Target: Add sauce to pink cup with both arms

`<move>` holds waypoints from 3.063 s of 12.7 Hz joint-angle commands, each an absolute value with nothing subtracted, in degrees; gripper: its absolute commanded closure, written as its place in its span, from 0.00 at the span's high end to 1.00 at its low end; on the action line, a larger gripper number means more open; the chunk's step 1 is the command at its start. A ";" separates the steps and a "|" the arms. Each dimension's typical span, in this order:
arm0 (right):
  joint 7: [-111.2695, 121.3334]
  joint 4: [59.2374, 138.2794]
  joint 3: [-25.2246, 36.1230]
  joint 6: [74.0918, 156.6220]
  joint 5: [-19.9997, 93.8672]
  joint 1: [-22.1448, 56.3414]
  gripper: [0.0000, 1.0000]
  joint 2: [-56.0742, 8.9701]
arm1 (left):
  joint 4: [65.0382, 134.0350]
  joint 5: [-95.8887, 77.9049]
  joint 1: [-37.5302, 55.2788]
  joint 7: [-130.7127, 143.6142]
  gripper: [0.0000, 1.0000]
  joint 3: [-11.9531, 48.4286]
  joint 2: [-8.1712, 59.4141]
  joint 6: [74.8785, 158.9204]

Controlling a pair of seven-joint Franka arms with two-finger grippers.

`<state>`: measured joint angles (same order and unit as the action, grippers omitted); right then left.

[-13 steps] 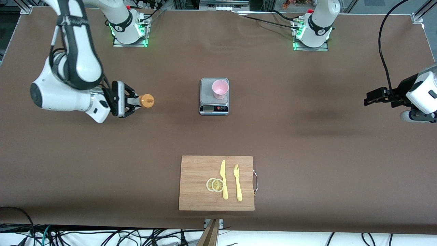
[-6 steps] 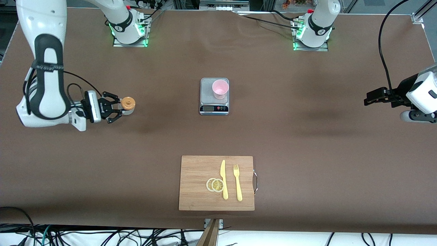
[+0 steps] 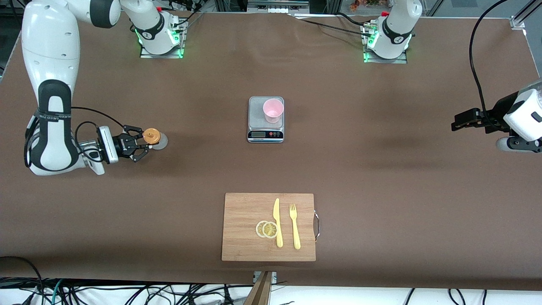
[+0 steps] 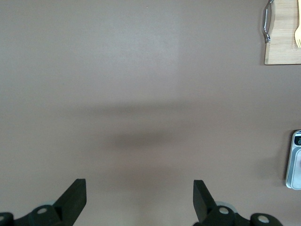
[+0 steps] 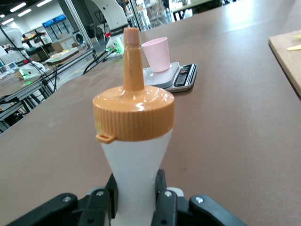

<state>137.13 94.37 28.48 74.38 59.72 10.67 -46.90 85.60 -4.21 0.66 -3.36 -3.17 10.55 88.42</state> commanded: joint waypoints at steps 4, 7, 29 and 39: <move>145.79 88.86 26.28 71.81 58.62 7.29 0.38 -49.31 | 83.76 -2.99 0.62 -4.48 1.00 -3.16 11.43 87.01; 149.24 88.86 25.93 71.72 58.10 7.38 0.64 -50.09 | 83.76 -2.90 0.62 -4.48 1.00 -3.16 11.43 87.01; 98.04 71.28 32.96 56.95 47.82 8.52 0.98 -41.15 | 83.76 -2.73 0.62 -4.40 1.00 -3.16 11.43 87.01; 51.03 97.71 12.76 84.53 21.65 3.87 0.98 -9.70 | 83.76 -2.90 0.62 -4.48 1.00 -3.25 11.43 87.01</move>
